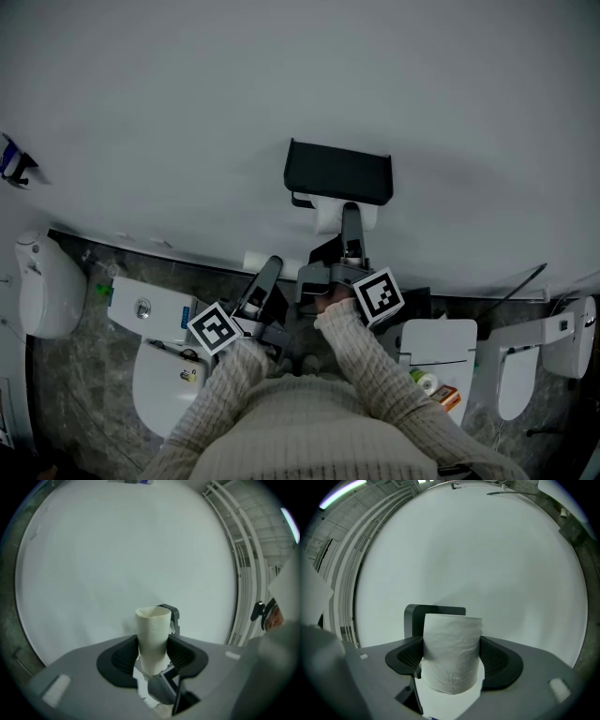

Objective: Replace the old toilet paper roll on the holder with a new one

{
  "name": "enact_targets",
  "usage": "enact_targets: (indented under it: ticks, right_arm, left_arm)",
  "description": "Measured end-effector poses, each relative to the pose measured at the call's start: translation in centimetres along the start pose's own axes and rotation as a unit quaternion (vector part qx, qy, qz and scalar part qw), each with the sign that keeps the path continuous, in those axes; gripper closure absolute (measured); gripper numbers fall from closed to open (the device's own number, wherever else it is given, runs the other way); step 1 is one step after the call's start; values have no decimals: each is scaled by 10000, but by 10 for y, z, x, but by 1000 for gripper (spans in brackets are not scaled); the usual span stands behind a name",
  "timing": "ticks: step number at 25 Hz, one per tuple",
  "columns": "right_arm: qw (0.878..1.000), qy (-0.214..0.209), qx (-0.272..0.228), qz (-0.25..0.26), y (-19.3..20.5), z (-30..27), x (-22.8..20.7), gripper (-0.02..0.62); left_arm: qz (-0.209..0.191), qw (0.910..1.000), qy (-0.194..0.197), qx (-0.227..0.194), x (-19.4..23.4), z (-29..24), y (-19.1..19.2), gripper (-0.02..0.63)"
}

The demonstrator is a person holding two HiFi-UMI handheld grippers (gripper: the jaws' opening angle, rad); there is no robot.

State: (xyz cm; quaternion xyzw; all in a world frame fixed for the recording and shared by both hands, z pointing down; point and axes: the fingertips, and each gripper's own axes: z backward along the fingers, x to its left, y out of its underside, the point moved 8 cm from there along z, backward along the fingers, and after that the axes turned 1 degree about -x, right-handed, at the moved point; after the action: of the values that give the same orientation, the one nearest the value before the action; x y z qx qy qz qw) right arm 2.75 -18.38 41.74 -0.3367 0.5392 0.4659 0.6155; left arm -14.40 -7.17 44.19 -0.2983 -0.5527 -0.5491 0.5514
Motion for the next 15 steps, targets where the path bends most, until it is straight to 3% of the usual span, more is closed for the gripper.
enact_targets:
  ticks: [10,15]
  right_arm:
    - [9993,-65,337,169,42,-8,3,226]
    - [9966,-203,743,290,44,-7,4,201]
  left_arm:
    - [61,10000,43,28,3,18,-28,431]
    - [88,9999,50,18,3,20,-22,431]
